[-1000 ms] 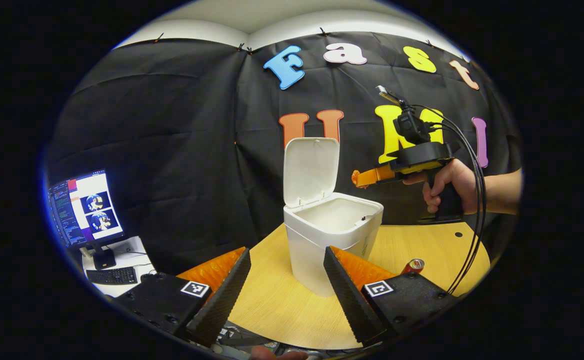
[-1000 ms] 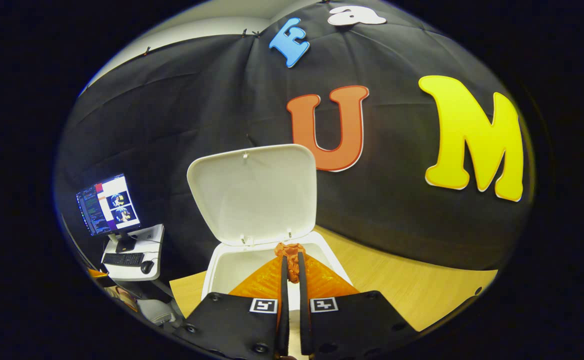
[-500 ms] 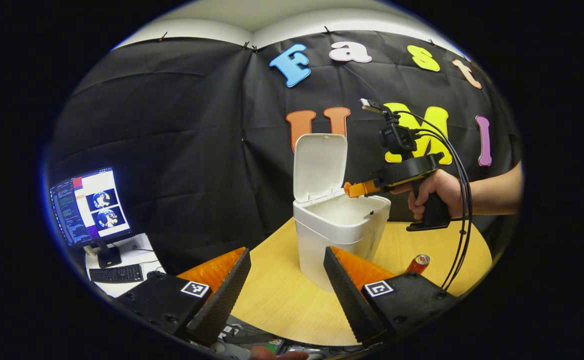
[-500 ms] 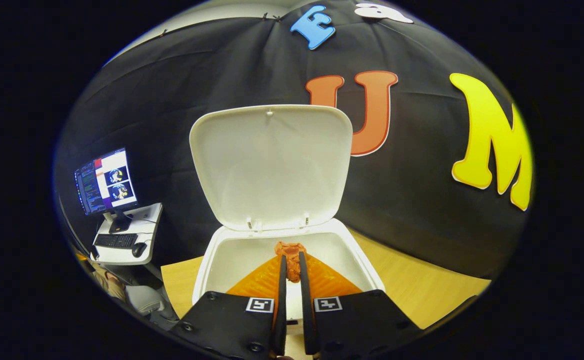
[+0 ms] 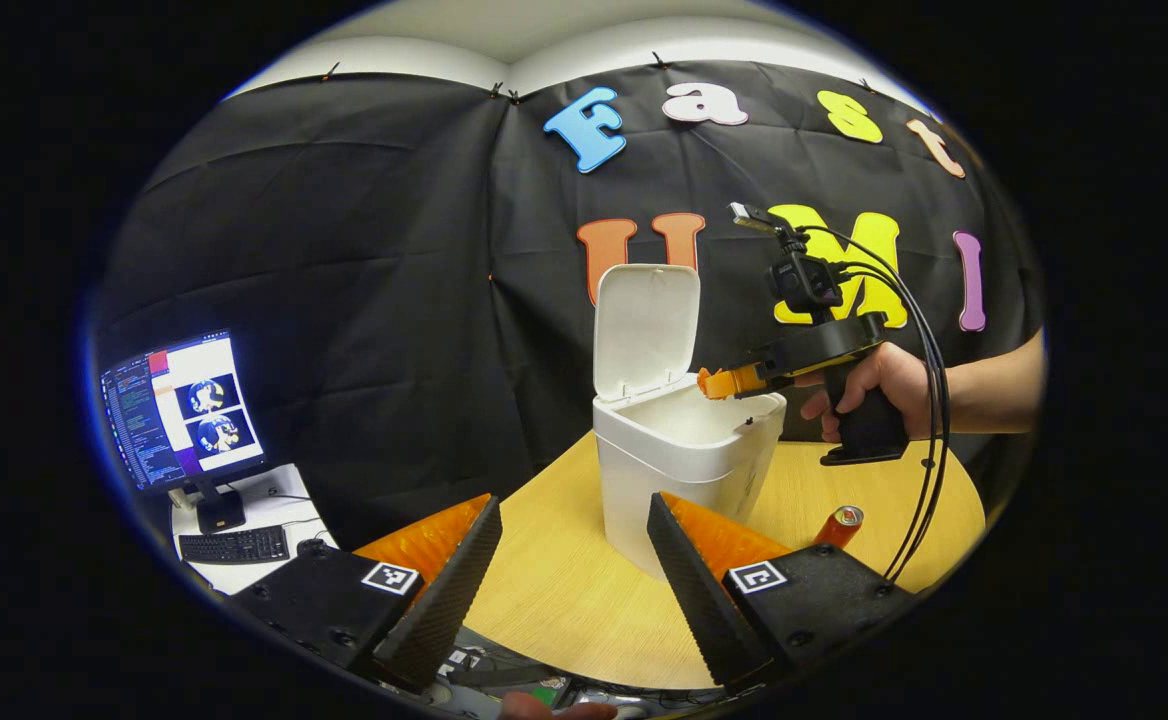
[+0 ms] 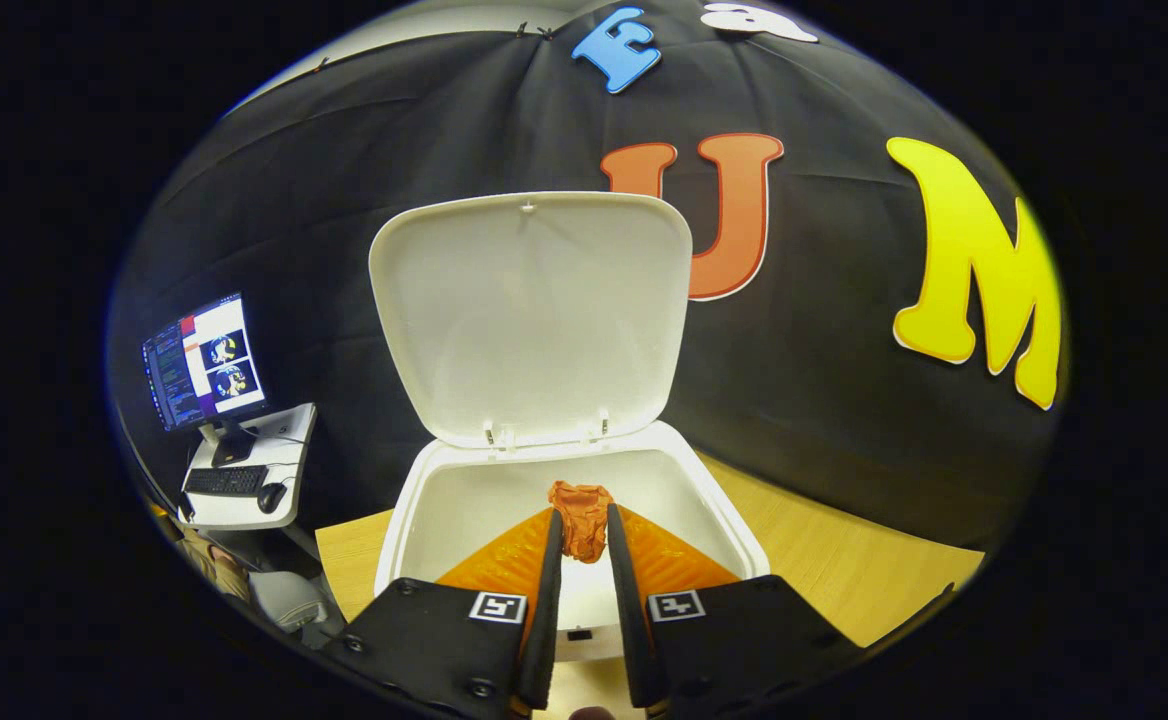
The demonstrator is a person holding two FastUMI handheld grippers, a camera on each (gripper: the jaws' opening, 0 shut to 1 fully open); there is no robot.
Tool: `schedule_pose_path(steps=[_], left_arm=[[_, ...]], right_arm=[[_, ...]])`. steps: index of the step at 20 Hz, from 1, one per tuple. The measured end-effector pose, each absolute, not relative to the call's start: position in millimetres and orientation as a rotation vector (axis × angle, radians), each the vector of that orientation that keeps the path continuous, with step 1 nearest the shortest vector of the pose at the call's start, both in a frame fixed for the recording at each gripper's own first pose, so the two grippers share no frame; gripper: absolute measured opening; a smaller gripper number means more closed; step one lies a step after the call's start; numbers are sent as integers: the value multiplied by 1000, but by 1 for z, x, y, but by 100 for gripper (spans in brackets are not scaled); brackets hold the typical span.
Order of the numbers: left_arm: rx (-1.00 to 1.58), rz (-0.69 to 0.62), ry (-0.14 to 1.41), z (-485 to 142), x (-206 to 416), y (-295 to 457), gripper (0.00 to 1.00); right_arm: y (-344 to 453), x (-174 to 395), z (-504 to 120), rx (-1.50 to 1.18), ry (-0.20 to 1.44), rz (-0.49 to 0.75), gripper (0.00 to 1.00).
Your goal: Press the lid of the desktop garbage bin to open it, pick up the crumpled paper on the desktop and throw it into the bin, then pick up the pop can on the desktop and drop it into the bin, and finally close the garbage bin lid.
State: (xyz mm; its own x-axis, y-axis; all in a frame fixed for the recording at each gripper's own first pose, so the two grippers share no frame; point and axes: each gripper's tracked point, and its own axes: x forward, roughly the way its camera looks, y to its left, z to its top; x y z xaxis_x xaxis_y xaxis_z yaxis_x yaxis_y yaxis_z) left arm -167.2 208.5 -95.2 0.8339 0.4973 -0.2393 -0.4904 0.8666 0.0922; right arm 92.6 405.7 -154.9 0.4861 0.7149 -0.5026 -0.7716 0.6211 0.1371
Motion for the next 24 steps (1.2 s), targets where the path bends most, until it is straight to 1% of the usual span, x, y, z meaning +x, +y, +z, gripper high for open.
schedule_pose_path(steps=[2,5,6,7,10,11,12,13,14,19,24], left_arm=[[33,516,258,-94,-167,207,96],[36,503,258,-94,-165,204,96],[39,500,256,-93,-165,203,96],[40,497,254,-92,-165,203,96],[39,472,235,-90,-160,198,96],[42,460,226,-88,-158,196,96],[44,450,221,-87,-155,193,96],[46,436,217,-87,-152,190,96],[46,424,215,-87,-149,188,96],[41,350,191,-82,-136,172,96],[62,264,182,-83,-120,149,96]], right_arm=[[404,93,-153,-102,555,900,33],[398,92,-151,-94,554,893,42],[398,93,-151,-93,554,890,50],[396,93,-151,-92,555,885,47],[390,92,-143,-78,543,879,48],[388,90,-139,-72,536,880,53],[385,91,-134,-66,526,875,65],[381,90,-128,-60,514,867,72],[377,91,-123,-55,502,859,74],[342,91,-95,8,460,804,79],[271,97,-69,83,397,684,82]])
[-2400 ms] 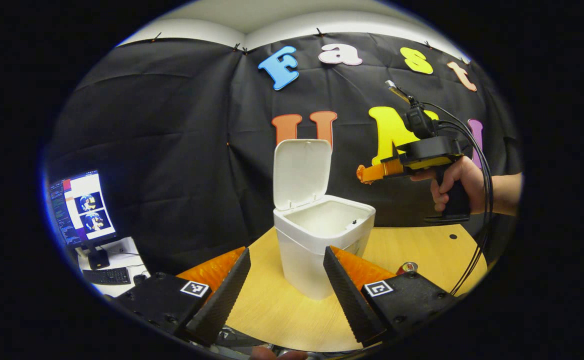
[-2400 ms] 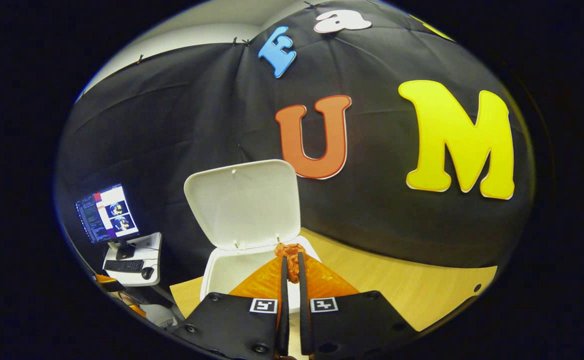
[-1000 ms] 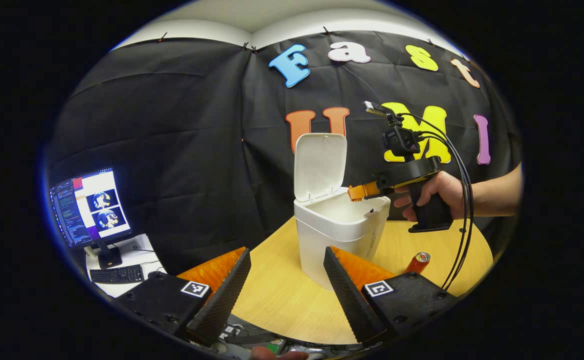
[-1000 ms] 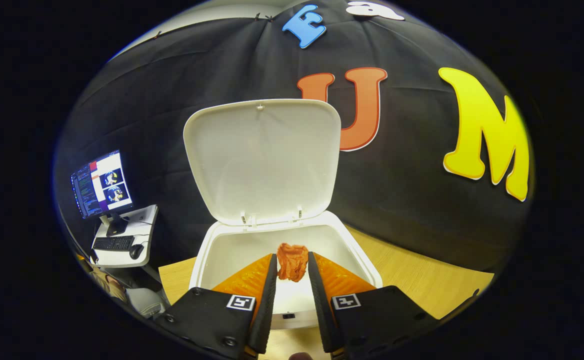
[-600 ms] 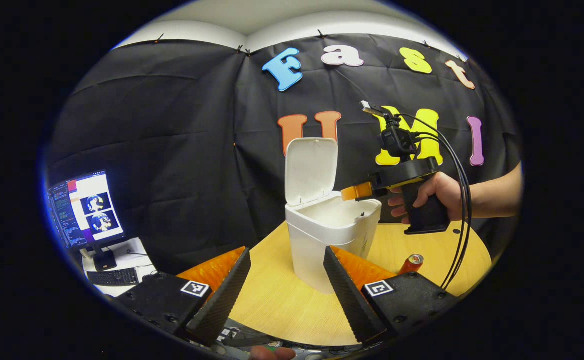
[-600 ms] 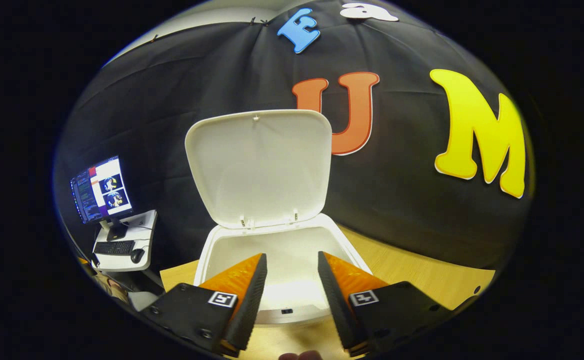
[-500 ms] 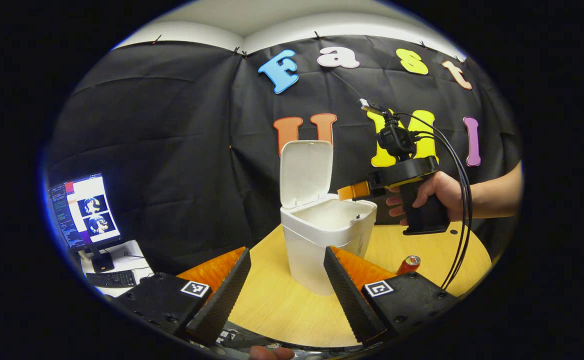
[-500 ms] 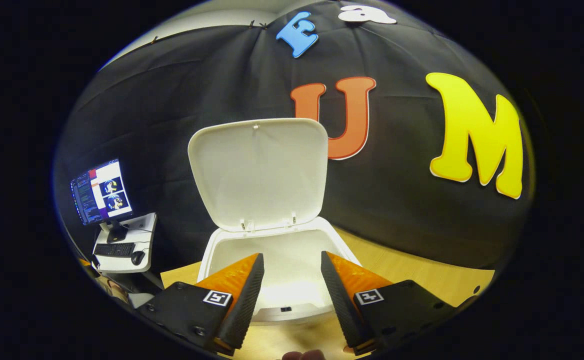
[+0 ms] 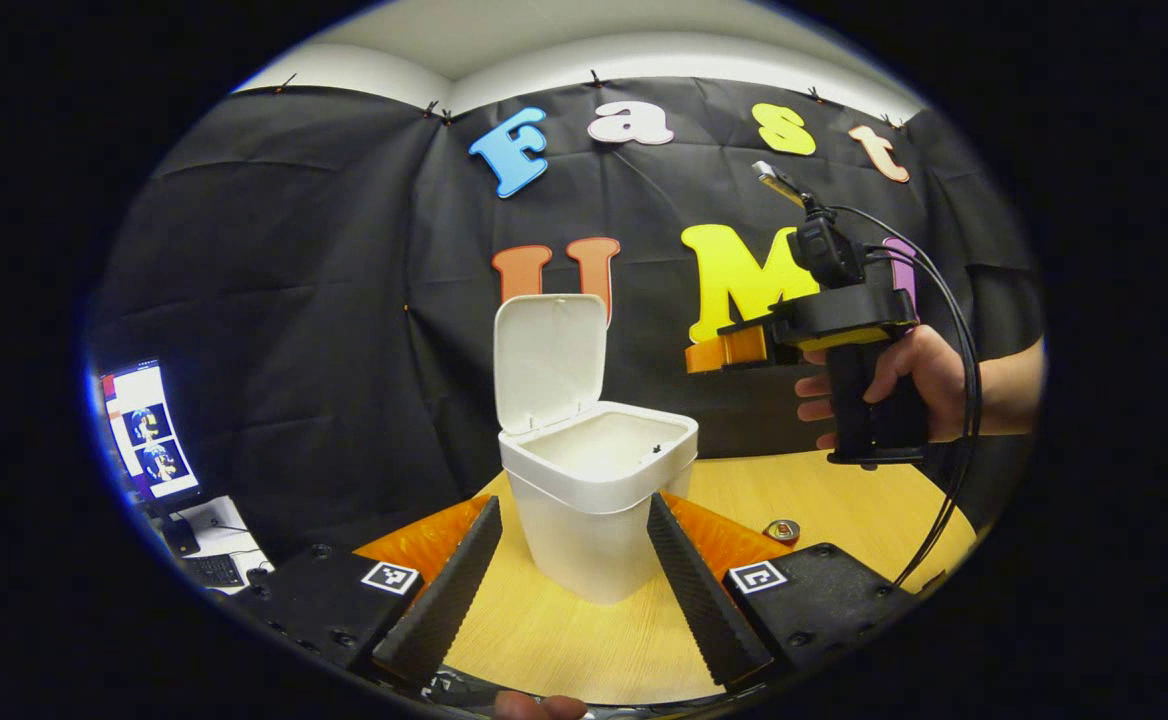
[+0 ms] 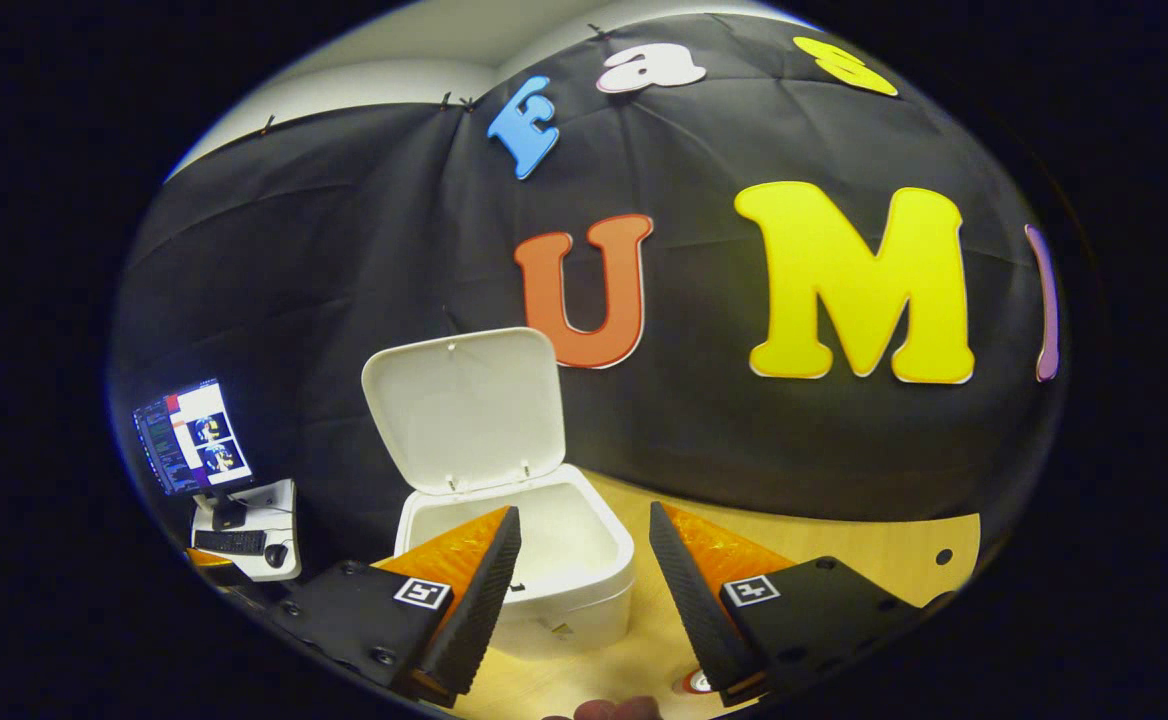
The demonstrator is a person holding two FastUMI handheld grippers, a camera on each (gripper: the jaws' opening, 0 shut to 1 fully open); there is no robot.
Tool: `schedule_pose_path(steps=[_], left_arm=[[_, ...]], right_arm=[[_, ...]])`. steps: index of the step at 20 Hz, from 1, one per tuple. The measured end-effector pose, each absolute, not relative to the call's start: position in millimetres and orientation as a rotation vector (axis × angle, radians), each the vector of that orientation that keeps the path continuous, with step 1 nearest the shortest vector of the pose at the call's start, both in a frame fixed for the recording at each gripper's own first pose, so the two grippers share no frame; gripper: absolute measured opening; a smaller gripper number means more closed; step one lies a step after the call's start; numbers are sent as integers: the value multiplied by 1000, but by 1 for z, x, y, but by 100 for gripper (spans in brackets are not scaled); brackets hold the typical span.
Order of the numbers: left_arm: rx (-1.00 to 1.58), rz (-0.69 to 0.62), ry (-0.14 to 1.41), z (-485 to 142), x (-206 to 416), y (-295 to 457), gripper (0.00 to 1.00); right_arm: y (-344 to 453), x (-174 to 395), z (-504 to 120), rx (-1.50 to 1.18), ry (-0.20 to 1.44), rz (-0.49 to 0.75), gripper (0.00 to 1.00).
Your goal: Press the lid of the desktop garbage bin to open it, pick up the crumpled paper on the desktop and throw it into the bin, then pick up the pop can on the desktop and drop it into the bin, and finally close the garbage bin lid.
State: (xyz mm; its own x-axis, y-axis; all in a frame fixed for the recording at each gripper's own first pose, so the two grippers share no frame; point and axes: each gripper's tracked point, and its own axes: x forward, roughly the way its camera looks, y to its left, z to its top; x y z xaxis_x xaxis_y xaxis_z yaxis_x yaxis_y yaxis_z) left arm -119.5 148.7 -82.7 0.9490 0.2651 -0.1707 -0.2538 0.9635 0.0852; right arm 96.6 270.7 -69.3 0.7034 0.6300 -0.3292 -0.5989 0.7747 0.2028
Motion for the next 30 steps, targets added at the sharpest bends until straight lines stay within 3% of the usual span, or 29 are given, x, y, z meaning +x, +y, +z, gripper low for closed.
schedule_pose_path(steps=[17,23,30], left_arm=[[71,-227,208,-123,-48,-6,96],[70,-323,271,-161,-32,-34,96],[47,-349,323,-218,-10,-49,97]], right_arm=[[14,66,-68,-15,272,256,84],[-43,38,-90,-24,310,148,84],[-80,-1,-119,-103,392,68,84]])
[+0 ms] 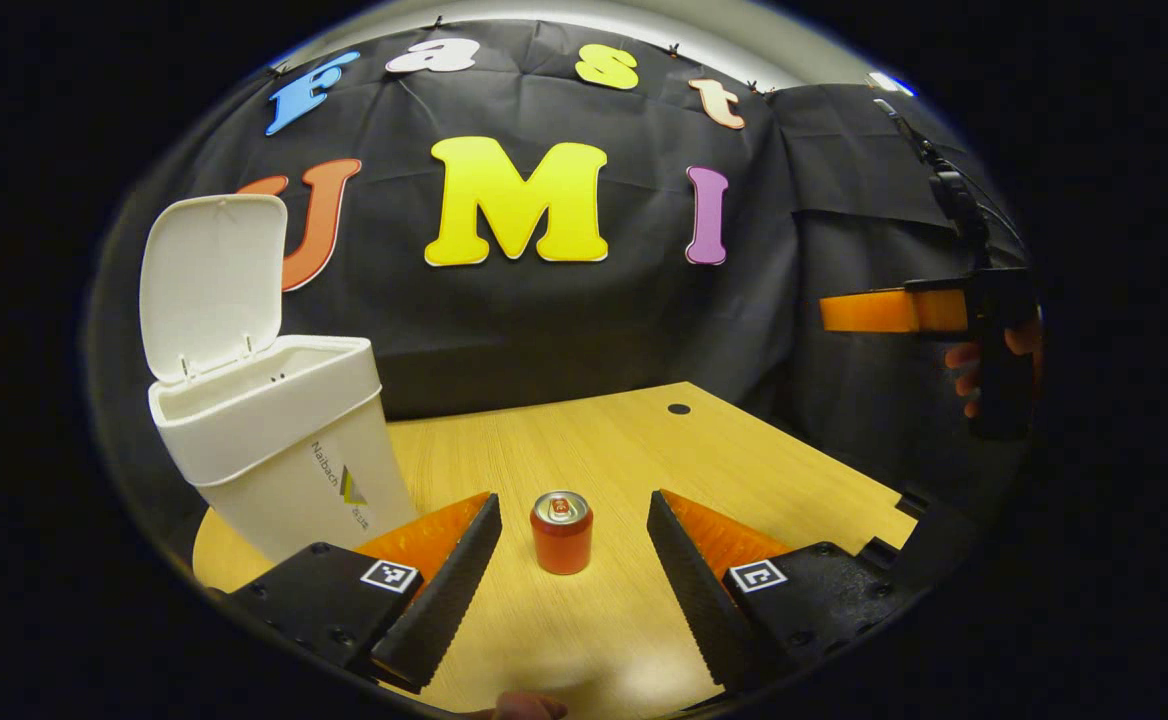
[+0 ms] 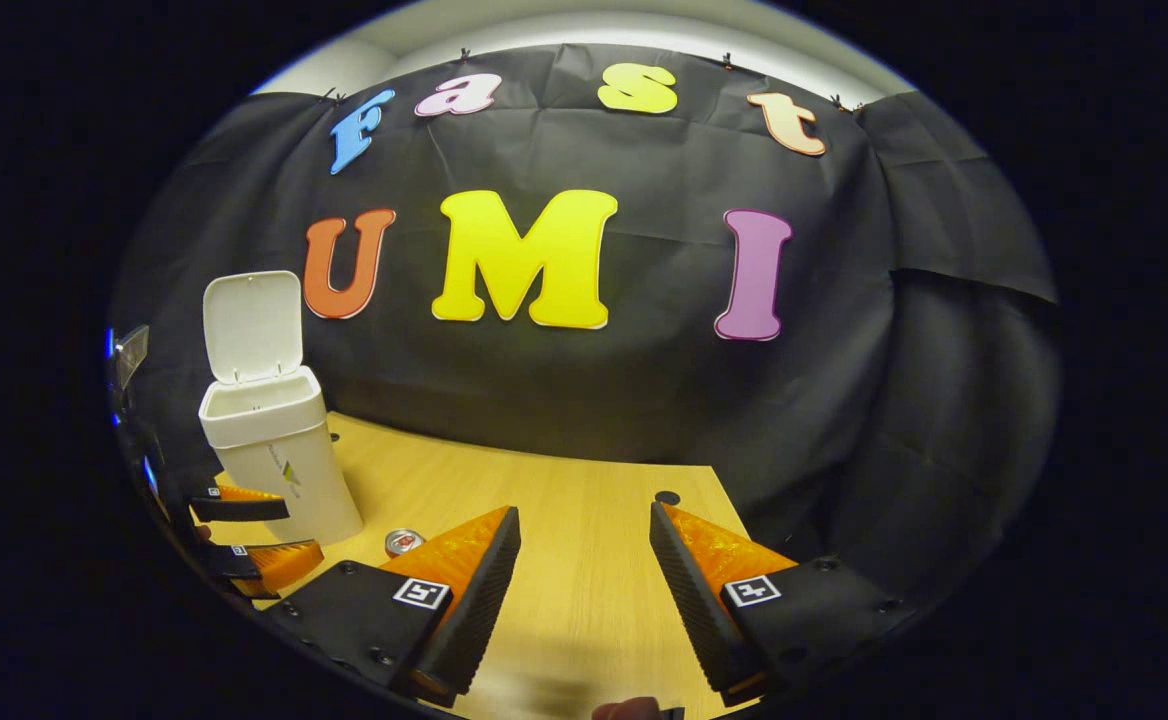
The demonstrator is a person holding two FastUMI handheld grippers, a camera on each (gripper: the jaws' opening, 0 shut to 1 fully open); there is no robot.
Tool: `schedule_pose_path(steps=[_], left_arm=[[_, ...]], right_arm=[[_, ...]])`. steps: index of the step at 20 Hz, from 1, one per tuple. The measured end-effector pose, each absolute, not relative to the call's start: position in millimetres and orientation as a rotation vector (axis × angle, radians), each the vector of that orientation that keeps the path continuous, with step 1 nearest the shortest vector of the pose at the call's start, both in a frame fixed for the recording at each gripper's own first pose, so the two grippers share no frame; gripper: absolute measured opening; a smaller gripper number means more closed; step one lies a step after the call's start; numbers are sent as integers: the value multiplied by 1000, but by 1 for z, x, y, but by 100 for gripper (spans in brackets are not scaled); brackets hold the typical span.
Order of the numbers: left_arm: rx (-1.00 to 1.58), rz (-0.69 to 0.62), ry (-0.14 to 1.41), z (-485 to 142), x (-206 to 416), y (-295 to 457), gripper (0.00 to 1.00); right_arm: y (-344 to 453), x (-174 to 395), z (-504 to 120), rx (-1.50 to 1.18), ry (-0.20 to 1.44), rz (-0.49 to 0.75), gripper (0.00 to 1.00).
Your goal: Press the lid of the desktop garbage bin to open it, pick up the crumpled paper on the desktop and throw it into the bin, then pick up the pop can on the desktop and drop it into the bin, and finally close the garbage bin lid.
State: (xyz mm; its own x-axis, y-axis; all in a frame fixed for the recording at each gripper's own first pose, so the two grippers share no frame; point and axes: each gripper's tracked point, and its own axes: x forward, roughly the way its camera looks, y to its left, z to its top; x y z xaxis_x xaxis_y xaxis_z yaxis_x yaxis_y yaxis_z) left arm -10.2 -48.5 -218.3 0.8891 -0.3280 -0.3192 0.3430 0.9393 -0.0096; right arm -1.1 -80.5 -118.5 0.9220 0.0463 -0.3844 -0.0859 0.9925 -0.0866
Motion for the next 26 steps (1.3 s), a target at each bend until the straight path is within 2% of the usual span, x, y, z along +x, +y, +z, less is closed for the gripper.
schedule_pose_path(steps=[13,26], left_arm=[[33,-295,412,-337,36,-54,98],[47,-313,446,-370,64,-58,97]], right_arm=[[-109,-55,-165,-160,526,22,84],[-98,-51,-192,-151,602,53,84]])
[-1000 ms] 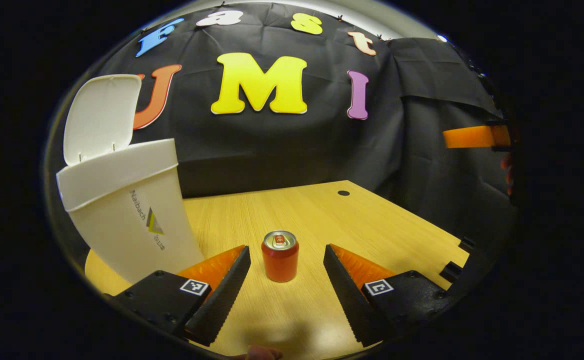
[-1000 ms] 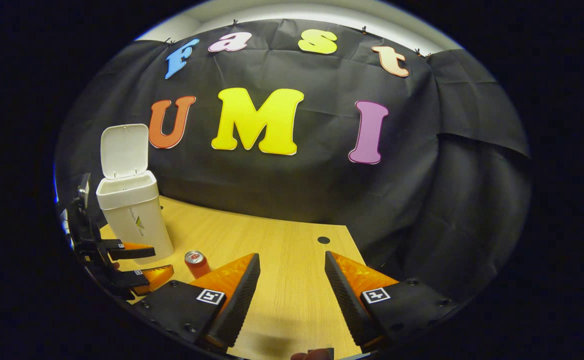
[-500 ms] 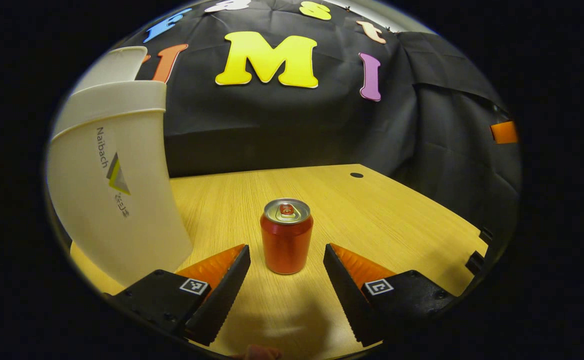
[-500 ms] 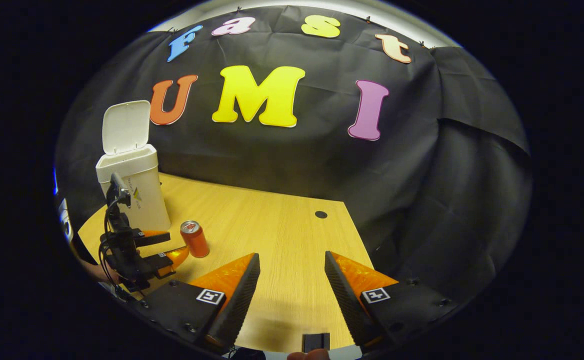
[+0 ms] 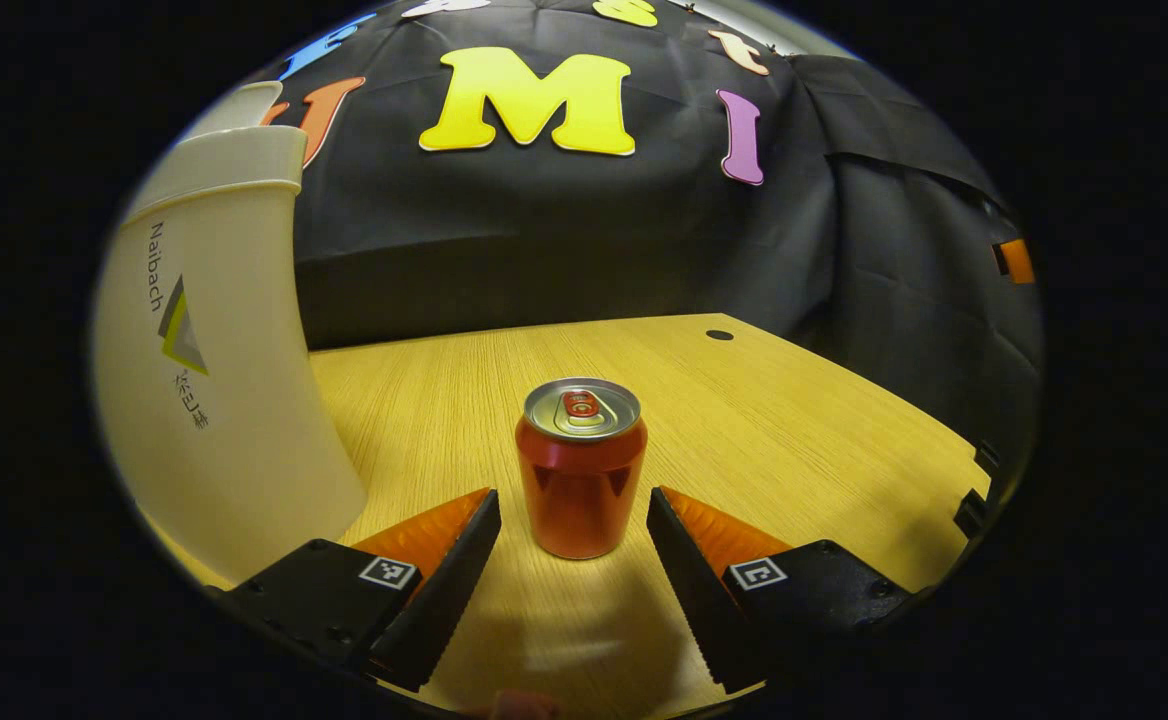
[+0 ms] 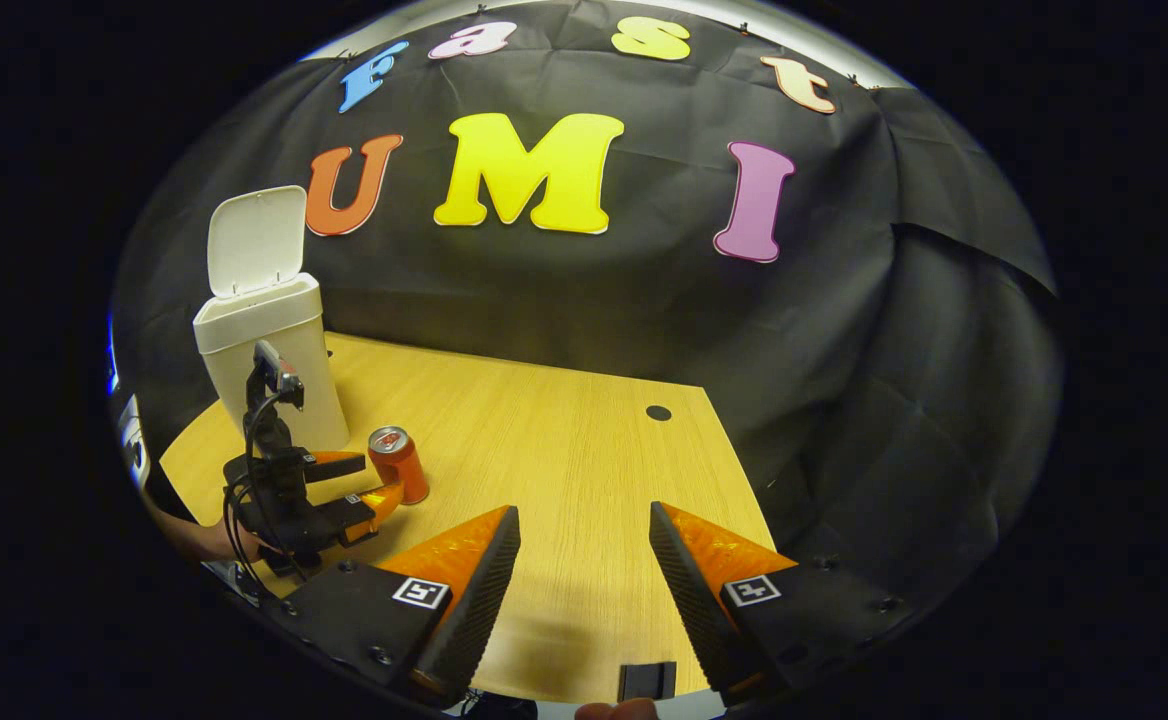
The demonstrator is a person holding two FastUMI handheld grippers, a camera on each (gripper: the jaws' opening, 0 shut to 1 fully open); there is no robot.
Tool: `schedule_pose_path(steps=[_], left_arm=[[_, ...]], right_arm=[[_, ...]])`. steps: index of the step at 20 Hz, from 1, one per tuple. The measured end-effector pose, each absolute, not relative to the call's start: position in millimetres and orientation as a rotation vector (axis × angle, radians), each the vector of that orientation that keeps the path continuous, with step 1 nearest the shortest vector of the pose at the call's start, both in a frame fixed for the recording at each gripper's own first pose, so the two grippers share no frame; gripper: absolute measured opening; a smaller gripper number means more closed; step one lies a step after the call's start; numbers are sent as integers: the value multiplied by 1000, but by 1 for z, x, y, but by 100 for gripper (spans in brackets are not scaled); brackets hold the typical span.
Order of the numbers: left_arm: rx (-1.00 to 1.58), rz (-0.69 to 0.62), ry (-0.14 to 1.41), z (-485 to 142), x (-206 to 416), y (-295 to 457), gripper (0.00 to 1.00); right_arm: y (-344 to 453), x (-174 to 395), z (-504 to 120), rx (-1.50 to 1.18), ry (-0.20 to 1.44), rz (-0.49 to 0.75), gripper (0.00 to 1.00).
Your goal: Press the lid of the desktop garbage bin to open it, pick up the crumpled paper on the desktop and throw it into the bin, then pick up the pop can on the desktop and drop it into the bin, and finally close the garbage bin lid.
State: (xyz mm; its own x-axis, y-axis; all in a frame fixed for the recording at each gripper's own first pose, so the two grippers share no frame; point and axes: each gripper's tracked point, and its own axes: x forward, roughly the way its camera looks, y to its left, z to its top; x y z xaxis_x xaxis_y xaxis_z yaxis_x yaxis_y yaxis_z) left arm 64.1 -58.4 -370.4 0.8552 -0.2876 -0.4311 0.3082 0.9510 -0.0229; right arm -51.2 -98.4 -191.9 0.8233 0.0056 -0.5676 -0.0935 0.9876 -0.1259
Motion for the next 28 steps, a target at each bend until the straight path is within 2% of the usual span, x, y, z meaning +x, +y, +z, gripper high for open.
schedule_pose_path(steps=[19,23,28], left_arm=[[85,-353,480,-391,90,-68,97],[80,-356,490,-393,89,-67,87],[84,-356,496,-387,88,-67,86]], right_arm=[[-84,-30,-207,-137,637,81,84],[-84,-27,-204,-138,631,84,84],[-84,-29,-200,-141,621,86,84]])
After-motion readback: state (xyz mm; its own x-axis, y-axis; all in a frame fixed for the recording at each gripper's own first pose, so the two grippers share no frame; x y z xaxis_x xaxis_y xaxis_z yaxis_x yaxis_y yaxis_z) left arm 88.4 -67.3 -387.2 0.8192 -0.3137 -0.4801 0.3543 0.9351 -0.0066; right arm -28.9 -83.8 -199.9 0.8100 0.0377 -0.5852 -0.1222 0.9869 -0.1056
